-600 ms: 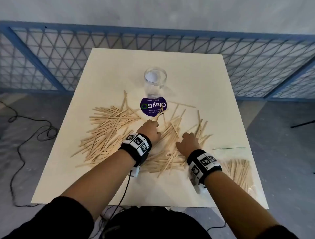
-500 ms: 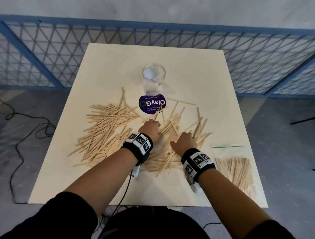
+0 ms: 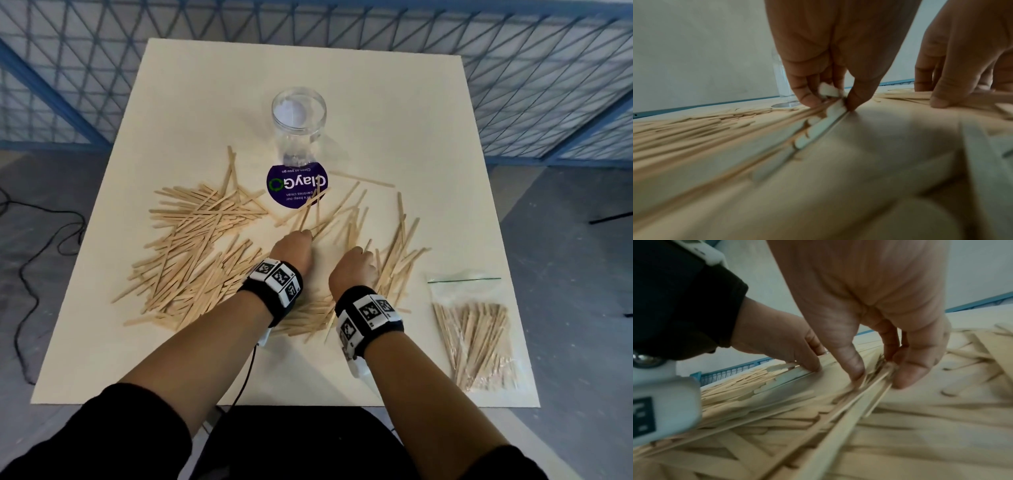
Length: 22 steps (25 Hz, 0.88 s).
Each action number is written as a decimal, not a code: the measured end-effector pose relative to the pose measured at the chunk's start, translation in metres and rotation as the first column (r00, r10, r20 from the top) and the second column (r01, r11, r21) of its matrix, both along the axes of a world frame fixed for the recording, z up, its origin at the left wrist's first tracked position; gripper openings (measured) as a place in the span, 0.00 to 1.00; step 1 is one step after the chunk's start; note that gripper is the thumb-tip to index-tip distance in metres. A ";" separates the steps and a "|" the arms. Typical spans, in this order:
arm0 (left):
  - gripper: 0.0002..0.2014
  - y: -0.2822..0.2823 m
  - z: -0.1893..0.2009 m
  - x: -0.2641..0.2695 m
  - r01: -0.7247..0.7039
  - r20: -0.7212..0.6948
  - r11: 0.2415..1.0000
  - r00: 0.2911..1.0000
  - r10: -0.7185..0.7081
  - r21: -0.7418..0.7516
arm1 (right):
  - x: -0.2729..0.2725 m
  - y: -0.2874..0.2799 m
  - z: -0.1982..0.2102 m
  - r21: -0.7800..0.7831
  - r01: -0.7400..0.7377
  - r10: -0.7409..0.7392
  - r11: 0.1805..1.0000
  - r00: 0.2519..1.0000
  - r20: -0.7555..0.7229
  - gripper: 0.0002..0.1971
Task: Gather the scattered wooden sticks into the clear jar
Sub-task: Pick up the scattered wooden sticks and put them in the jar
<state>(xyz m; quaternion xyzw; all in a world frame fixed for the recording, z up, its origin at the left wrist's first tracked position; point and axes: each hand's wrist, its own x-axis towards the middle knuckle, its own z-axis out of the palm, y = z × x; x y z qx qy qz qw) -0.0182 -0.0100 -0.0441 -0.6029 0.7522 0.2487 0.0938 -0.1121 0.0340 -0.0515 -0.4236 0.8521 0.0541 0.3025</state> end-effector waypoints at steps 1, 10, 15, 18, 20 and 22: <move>0.16 -0.001 0.000 -0.001 -0.014 0.012 1.000 1.000 0.014 0.000 | 0.002 0.000 0.001 0.003 0.001 -0.001 1.000 1.000 -0.009 0.19; 0.14 -0.013 0.009 0.002 -0.186 -0.141 0.974 0.969 0.203 0.125 | 0.008 -0.005 0.003 -0.044 0.131 -0.130 0.990 0.991 0.018 0.21; 0.14 -0.022 0.023 0.012 -0.201 -0.349 0.970 0.907 0.236 0.133 | 0.012 -0.008 0.011 -0.024 0.217 -0.217 0.976 0.976 0.012 0.21; 0.09 -0.027 0.027 0.020 -0.238 -0.425 0.956 0.858 0.289 0.170 | 0.014 -0.002 0.020 -0.110 0.253 -0.246 0.961 0.967 0.074 0.20; 0.10 -0.030 0.027 0.022 -0.306 -0.501 0.927 0.781 0.374 0.216 | 0.014 0.002 0.027 -0.210 0.393 -0.346 0.895 0.910 0.228 0.18; 0.09 -0.033 0.030 0.024 -0.366 -0.607 0.875 0.631 0.483 0.316 | 0.013 0.000 0.036 -0.244 0.485 -0.398 0.840 0.856 0.331 0.18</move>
